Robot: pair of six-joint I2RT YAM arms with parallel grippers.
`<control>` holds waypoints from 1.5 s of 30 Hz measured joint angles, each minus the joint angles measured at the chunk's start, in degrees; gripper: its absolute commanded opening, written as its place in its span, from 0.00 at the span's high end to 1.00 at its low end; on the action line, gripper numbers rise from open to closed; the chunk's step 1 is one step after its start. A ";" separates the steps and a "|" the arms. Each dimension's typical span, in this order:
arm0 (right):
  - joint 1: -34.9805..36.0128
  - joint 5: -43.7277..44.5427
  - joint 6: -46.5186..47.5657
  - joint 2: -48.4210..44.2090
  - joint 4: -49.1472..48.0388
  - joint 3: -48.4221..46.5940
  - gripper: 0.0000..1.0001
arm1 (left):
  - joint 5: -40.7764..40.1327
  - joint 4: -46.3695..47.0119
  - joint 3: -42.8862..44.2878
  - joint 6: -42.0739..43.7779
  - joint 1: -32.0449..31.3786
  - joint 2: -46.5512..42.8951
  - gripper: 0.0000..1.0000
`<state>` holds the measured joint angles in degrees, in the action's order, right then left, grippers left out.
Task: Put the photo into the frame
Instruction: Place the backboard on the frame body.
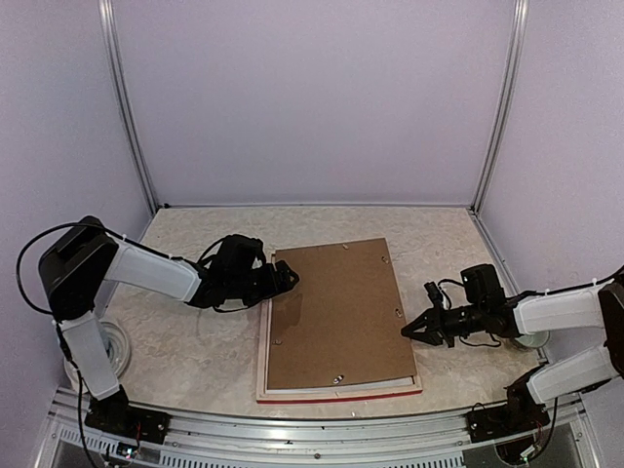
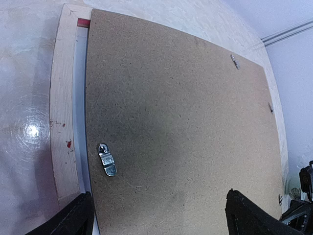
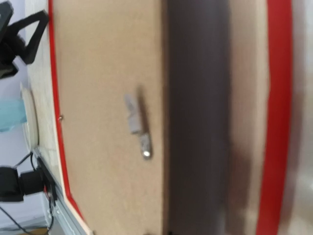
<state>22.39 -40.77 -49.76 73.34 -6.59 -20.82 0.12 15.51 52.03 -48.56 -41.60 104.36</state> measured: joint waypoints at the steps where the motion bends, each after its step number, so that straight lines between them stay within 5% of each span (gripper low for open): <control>1: -0.15 0.11 -0.02 0.00 -0.07 0.00 1.00 | -0.17 -0.11 0.00 0.00 -0.07 -0.07 0.08; 45: -0.83 -2.01 6.14 3.69 4.46 -4.50 1.00 | -9.51 -3.56 2.80 1.29 -0.22 1.36 0.05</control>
<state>21.56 -42.78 -43.62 77.03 -2.13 -25.32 -9.39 11.94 54.83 -47.27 -41.82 105.71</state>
